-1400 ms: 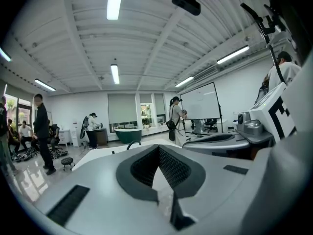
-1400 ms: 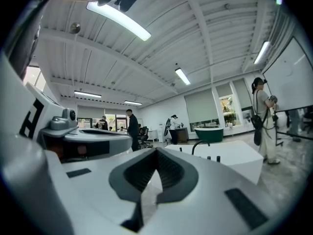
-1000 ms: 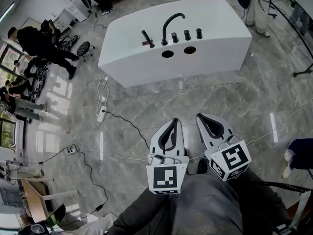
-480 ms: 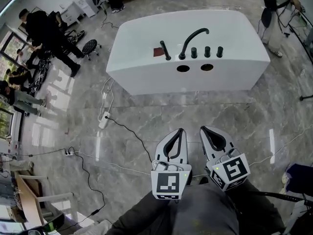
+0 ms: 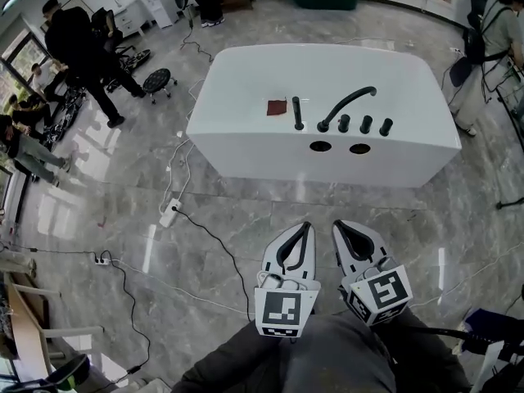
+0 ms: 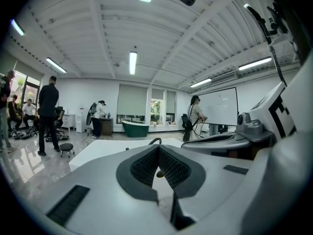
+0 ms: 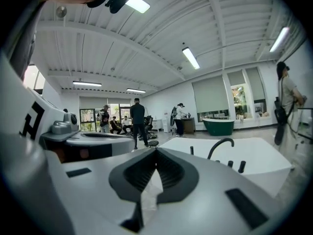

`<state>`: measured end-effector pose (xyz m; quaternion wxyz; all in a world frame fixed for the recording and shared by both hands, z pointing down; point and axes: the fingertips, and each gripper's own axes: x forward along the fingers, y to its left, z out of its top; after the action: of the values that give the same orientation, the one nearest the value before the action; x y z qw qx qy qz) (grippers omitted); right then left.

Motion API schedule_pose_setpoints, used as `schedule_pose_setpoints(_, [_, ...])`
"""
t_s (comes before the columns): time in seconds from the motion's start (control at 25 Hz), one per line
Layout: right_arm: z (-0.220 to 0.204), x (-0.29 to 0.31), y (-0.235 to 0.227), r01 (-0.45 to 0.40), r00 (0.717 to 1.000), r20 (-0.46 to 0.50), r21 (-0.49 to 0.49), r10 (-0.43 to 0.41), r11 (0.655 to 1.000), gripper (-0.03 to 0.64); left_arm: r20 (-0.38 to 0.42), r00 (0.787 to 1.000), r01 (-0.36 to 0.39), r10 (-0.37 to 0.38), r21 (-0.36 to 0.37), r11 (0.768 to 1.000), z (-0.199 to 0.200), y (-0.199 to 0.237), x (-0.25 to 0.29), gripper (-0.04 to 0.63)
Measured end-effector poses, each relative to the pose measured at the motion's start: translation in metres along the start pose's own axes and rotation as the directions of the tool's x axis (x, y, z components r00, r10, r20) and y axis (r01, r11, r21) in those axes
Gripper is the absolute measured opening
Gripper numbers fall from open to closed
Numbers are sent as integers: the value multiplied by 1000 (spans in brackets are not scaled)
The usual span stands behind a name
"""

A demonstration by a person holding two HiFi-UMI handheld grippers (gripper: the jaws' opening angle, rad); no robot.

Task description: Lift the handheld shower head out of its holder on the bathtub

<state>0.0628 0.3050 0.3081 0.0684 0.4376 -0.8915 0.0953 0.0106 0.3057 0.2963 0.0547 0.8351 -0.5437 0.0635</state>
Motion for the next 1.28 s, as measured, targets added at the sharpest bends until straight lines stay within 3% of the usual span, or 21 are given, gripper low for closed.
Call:
schedule_pose_setpoints(0.24, [9, 18, -13, 7, 1000, 10, 2, -7, 1000, 5, -7, 1000, -3, 3, 0, 1000, 2, 16, 22, 3])
schedule_pose_setpoints(0.52, [11, 30, -64, 19, 1000, 9, 39, -19, 999, 3, -45, 999, -4, 4, -9, 1000, 2, 6, 71, 3])
schedule_pose_setpoints(0.84, [21, 52, -131, 10, 1000, 16, 55, -11, 998, 5, -21, 1000, -1, 2, 26, 1000, 23, -11, 146, 3])
schedule_pose_setpoints(1.04, [32, 62, -166, 7, 1000, 22, 67, -9, 998, 5, -48, 999, 3, -1, 29, 1000, 28, -21, 180, 3])
schedule_pose_setpoints(1.28, [33, 91, -169, -18, 1000, 13, 58, 18, 998, 3, -61, 997, -34, 36, 23, 999, 27, 1, 189, 3])
